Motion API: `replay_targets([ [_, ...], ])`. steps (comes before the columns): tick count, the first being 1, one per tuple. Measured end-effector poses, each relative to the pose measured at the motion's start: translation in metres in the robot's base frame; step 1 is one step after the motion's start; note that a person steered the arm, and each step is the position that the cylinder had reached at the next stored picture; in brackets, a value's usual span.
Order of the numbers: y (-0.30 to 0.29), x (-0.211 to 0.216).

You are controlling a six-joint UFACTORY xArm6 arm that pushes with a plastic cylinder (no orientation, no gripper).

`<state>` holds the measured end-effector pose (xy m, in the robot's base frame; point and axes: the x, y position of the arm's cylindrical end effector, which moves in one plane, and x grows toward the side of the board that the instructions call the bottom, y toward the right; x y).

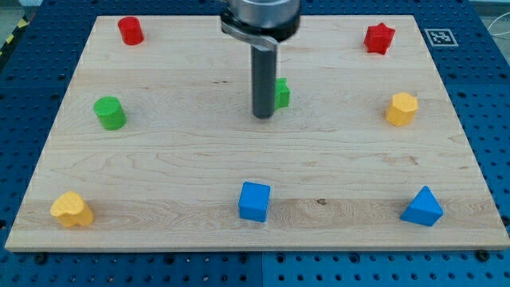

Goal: Move your arm closer to the blue triangle

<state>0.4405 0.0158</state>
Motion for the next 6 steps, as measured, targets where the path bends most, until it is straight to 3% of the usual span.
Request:
replay_targets([
  [3,0.049,0.1],
  [5,0.131,0.172],
  [6,0.146,0.178],
])
